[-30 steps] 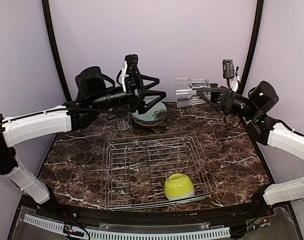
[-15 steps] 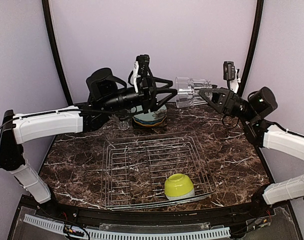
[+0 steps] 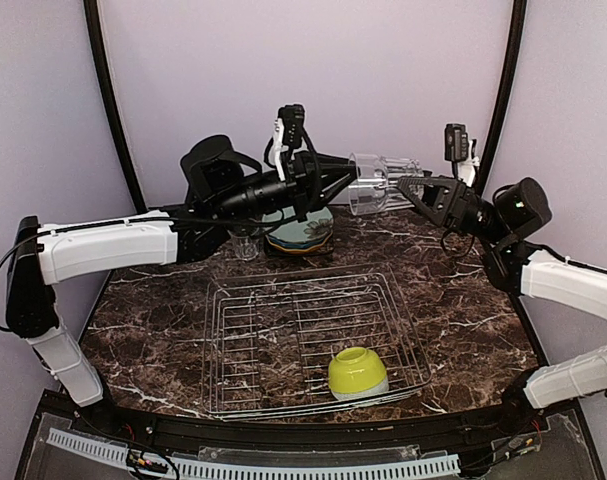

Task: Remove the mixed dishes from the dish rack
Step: Pass from the right arm to the left

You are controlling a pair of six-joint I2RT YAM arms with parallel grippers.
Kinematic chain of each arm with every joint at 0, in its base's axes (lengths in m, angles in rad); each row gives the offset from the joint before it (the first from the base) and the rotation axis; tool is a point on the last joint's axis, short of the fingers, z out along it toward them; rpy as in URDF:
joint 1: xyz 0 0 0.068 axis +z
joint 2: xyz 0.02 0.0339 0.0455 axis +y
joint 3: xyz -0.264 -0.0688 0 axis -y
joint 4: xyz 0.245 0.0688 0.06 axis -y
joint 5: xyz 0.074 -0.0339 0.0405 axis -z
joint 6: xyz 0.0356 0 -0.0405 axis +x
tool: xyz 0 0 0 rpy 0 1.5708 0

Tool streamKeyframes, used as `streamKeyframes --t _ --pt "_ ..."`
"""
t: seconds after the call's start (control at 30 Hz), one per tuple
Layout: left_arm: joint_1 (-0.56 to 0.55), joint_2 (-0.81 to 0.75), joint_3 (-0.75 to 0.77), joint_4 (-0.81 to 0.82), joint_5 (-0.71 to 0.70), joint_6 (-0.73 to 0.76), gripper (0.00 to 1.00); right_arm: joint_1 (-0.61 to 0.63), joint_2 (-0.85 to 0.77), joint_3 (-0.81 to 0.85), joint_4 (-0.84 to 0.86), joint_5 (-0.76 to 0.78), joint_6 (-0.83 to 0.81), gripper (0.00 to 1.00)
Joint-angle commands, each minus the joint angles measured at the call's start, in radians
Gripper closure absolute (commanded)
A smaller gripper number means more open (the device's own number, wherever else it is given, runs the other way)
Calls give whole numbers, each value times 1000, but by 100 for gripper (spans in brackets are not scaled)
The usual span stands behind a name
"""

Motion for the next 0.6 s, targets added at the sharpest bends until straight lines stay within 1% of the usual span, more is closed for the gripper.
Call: streamKeyframes --t 0.0,0.03,0.07,0.13,0.2,0.23,0.27,0.37,0.4,0.43,0.47,0.57 --pt "-11 4 29 55 -2 -6 86 4 17 -10 98 -2 41 48" --pt "-12 4 29 57 -1 -8 88 5 20 -10 102 -2 45 48" --pt "-13 6 29 63 1 -11 93 4 23 -10 105 -2 48 49" --pt "-13 5 26 68 2 -20 98 4 28 -10 105 0 49 48" --pt "-13 1 20 71 -6 -27 99 5 29 -9 98 0 47 48" --pt "-13 -2 18 71 -12 -29 99 5 28 -8 82 3 39 46" --pt "-12 -10 14 65 -30 -32 99 5 23 -4 49 9 22 39" --pt "-3 -25 22 6 -72 -42 99 4 1 13 -114 54 -70 11" --pt "0 -27 30 -37 -91 -51 99 4 -9 17 -174 73 -96 7" --pt "9 -32 33 -59 -100 -56 99 2 -18 17 -219 91 -120 3" --pt "15 -35 38 -103 -118 -66 99 3 -26 18 -267 104 -144 2" --pt "49 -53 44 -206 -160 -102 99 0 -49 29 -398 161 -219 1"
